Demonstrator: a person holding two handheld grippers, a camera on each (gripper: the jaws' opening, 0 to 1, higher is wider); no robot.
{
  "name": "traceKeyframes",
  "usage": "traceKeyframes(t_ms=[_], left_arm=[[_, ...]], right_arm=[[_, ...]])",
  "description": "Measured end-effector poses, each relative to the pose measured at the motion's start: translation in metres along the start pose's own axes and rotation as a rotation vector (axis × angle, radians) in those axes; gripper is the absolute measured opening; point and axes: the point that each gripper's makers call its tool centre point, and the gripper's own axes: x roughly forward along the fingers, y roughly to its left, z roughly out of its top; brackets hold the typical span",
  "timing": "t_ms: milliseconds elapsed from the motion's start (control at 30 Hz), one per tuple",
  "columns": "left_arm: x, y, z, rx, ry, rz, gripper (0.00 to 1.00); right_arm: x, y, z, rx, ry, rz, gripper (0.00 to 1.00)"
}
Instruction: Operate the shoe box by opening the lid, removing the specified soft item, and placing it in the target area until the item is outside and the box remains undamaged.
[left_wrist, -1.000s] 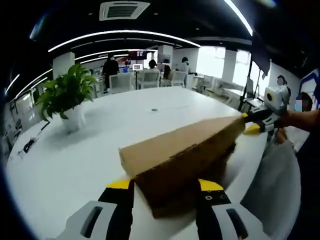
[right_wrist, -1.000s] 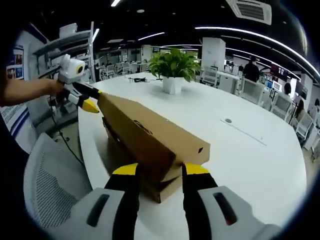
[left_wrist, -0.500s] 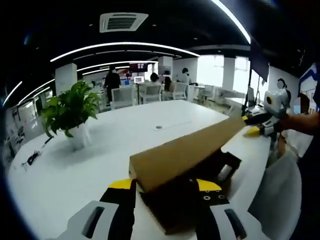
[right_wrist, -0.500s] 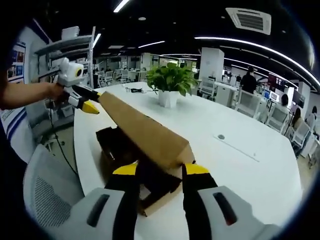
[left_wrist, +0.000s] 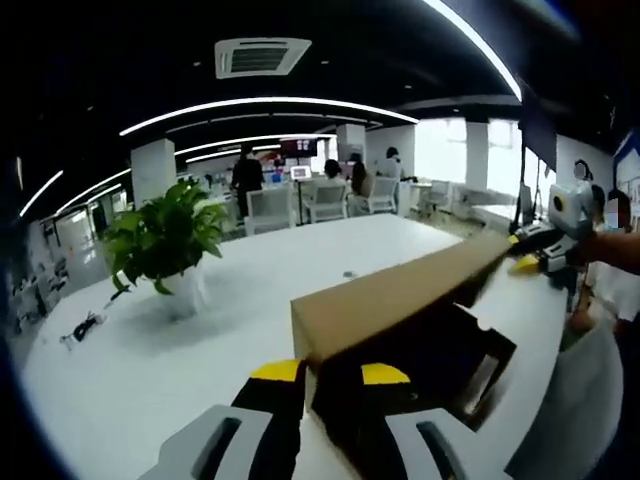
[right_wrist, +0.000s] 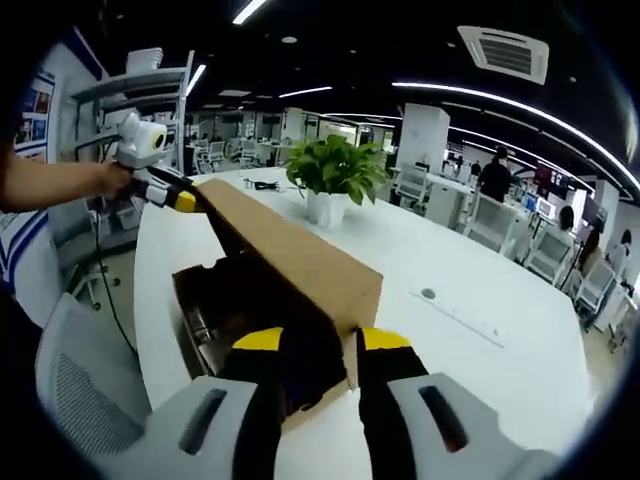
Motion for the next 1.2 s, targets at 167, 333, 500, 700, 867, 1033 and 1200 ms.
traceKeyframes(t_ms=[167, 333, 500, 700, 867, 1033, 1200], left_arm=[[0.005, 0.010, 0.005, -0.012, -0.004, 0.040, 0.08], [0.011, 0.020, 0.008, -0.016, -0.008, 0.063, 0.04], [0.020, 0.024, 0.016, -0.018, -0.011, 0.077, 0.03], [0.025, 0.026, 0.020, -0.026, -0.017, 0.084, 0.03], [0.029, 0.031, 0.023, -0.034, -0.022, 0.082, 0.03], [0.033, 0.035, 0.025, -0.039, -0.024, 0.082, 0.03], [0.039, 0.040, 0.027, -0.044, -0.029, 0.085, 0.03]], right_arm=[[0.005, -0.011, 0.004, -0.005, 0.003, -0.008, 0.19], [0.007, -0.017, 0.007, -0.011, 0.003, -0.012, 0.16], [0.013, -0.027, 0.008, -0.018, 0.002, -0.032, 0.13], [0.022, -0.036, -0.008, -0.009, 0.045, -0.056, 0.12], [0.026, -0.037, -0.024, 0.009, 0.076, -0.059, 0.11], [0.033, -0.039, -0.043, -0.004, 0.113, -0.066, 0.10], [0.039, -0.041, -0.058, 0.017, 0.139, -0.067, 0.09]])
